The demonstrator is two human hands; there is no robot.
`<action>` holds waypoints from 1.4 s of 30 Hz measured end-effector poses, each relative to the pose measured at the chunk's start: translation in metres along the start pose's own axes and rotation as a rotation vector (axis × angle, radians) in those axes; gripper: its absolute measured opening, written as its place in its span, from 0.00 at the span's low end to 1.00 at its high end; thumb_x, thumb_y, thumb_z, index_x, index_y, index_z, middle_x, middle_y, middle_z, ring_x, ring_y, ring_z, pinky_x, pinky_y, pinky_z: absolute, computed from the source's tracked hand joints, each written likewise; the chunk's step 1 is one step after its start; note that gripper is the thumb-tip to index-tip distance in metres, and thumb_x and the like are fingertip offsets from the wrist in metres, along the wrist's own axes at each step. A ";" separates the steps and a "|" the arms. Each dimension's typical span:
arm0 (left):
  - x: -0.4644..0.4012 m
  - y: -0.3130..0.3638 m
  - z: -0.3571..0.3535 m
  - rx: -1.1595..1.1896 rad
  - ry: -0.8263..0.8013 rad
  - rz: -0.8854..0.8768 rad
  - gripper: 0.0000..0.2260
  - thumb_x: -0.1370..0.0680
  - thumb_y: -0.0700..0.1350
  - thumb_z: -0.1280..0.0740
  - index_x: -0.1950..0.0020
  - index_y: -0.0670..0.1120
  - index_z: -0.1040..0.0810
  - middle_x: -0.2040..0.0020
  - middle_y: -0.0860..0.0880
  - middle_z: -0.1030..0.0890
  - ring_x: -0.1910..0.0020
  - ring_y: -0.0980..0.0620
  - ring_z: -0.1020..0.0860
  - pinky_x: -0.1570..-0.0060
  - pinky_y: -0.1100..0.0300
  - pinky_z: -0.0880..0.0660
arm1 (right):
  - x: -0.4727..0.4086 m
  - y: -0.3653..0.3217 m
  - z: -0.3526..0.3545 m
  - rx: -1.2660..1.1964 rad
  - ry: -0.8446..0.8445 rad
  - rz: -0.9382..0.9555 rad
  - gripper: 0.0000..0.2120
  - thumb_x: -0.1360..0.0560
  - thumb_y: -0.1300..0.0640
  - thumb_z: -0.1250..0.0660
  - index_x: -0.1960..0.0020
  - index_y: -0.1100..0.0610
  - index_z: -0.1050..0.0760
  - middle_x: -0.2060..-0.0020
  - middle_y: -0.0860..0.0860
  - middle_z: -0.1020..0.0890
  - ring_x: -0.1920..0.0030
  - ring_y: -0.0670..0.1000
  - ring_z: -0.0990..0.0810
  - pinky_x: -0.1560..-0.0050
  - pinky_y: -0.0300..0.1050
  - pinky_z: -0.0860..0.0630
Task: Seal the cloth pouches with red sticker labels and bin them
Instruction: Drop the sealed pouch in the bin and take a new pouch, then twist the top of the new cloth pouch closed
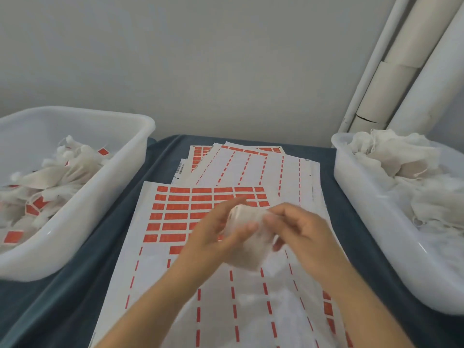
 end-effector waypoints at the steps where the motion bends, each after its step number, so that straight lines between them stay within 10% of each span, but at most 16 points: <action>1: -0.005 -0.006 -0.013 0.067 -0.013 0.065 0.20 0.39 0.66 0.33 0.49 0.66 0.27 0.54 0.69 0.23 0.54 0.66 0.23 0.65 0.71 0.25 | -0.001 0.006 -0.007 -0.068 -0.003 -0.034 0.10 0.29 0.46 0.40 0.54 0.50 0.24 0.61 0.43 0.19 0.64 0.40 0.20 0.64 0.29 0.25; 7: -0.010 -0.035 -0.011 0.280 0.062 0.124 0.17 0.40 0.61 0.32 0.59 0.53 0.17 0.59 0.55 0.17 0.57 0.58 0.20 0.65 0.70 0.25 | 0.003 0.040 -0.019 -0.323 0.092 -0.141 0.10 0.32 0.46 0.37 0.54 0.48 0.23 0.61 0.37 0.18 0.57 0.39 0.19 0.63 0.27 0.25; 15: -0.009 -0.029 -0.002 0.274 0.208 0.038 0.06 0.34 0.54 0.34 0.65 0.63 0.18 0.60 0.62 0.17 0.57 0.63 0.20 0.64 0.74 0.26 | 0.004 0.047 -0.013 -0.332 0.203 -0.145 0.11 0.33 0.44 0.38 0.55 0.47 0.24 0.59 0.34 0.19 0.55 0.37 0.20 0.61 0.24 0.27; 23: -0.003 -0.018 -0.001 0.325 0.277 -0.044 0.09 0.34 0.54 0.35 0.59 0.53 0.18 0.61 0.56 0.16 0.62 0.55 0.17 0.67 0.68 0.23 | 0.015 0.023 0.000 0.146 0.544 0.086 0.16 0.31 0.42 0.33 0.46 0.39 0.32 0.49 0.36 0.27 0.50 0.40 0.26 0.55 0.27 0.29; 38: 0.013 0.008 -0.015 -0.132 0.236 -0.554 0.16 0.27 0.47 0.31 0.40 0.46 0.24 0.39 0.56 0.23 0.50 0.61 0.21 0.58 0.70 0.23 | 0.021 0.001 -0.015 0.092 0.399 0.288 0.08 0.29 0.51 0.35 0.53 0.51 0.22 0.57 0.38 0.20 0.51 0.40 0.22 0.51 0.24 0.27; 42: 0.008 0.005 -0.015 -0.235 0.233 -0.478 0.28 0.30 0.59 0.31 0.32 0.65 0.38 0.35 0.72 0.37 0.41 0.63 0.30 0.42 0.74 0.33 | 0.017 0.011 -0.016 -0.262 0.282 0.098 0.04 0.29 0.53 0.34 0.57 0.45 0.21 0.57 0.39 0.17 0.53 0.41 0.19 0.55 0.28 0.25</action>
Point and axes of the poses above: each hand's wrist, its own x-axis away from the middle knuckle, its own z-axis out of the back of the hand, y = z × x, the point moved 6 cm from there along -x, towards the middle knuckle
